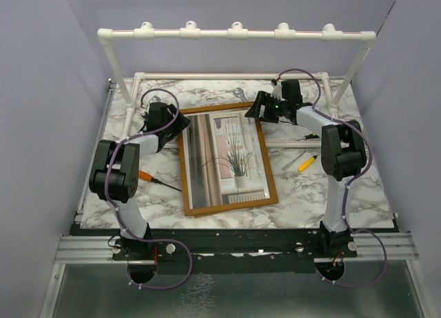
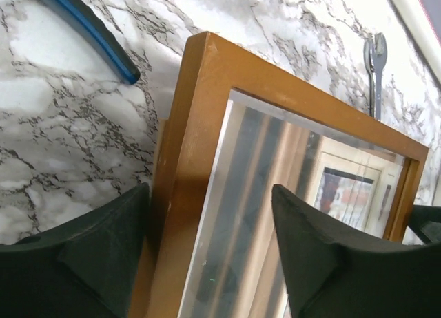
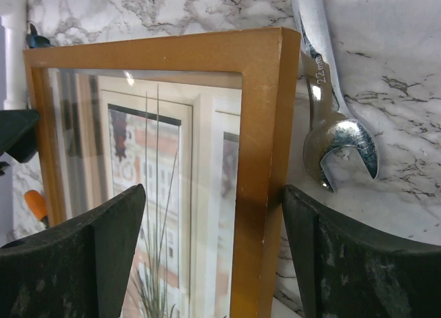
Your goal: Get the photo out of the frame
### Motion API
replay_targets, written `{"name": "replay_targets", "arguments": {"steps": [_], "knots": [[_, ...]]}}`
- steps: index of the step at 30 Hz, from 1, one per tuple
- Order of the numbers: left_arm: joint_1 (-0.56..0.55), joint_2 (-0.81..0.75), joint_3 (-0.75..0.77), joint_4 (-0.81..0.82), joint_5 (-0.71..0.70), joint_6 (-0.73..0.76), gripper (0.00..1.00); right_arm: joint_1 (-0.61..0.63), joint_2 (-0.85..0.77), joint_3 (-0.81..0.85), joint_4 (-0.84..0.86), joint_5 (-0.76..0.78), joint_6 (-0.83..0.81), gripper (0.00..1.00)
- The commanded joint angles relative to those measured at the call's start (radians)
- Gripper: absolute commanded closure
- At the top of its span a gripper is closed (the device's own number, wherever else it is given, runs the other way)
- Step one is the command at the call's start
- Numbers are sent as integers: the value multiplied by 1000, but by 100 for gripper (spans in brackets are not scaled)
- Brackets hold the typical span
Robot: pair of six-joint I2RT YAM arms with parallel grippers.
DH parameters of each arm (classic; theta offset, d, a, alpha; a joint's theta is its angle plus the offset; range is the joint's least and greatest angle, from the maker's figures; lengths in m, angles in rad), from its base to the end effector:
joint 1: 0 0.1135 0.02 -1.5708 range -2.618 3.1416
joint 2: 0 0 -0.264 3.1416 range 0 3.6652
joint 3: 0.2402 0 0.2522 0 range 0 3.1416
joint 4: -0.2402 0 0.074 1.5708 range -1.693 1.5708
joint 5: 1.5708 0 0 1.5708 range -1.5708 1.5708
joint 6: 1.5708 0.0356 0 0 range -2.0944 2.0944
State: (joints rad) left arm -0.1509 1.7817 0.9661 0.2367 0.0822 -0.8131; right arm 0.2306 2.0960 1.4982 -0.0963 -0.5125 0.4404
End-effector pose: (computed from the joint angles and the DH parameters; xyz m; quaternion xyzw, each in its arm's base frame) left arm 0.3738 -0.0598 0.1745 -0.2672 0.8374 -0.2524 0.4045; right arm 0.4529 0.1243 0.1865 -0.0153 0.8823 0.3519 0.3121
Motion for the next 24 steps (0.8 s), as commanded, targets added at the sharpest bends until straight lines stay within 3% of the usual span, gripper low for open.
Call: {"name": "replay_targets", "arguments": {"steps": [1, 17, 22, 24], "knots": [[1, 69, 70, 36, 92, -16, 32, 15, 34, 42, -12, -53, 2, 18], [-22, 238, 313, 65, 187, 8, 31, -4, -79, -77, -8, 143, 37, 17], [-54, 285, 329, 66, 182, 9, 29, -17, -154, -168, -5, 244, 45, 3], [-53, 287, 332, 63, 165, 18, 21, -30, -179, -191, -4, 250, 37, 0]]}}
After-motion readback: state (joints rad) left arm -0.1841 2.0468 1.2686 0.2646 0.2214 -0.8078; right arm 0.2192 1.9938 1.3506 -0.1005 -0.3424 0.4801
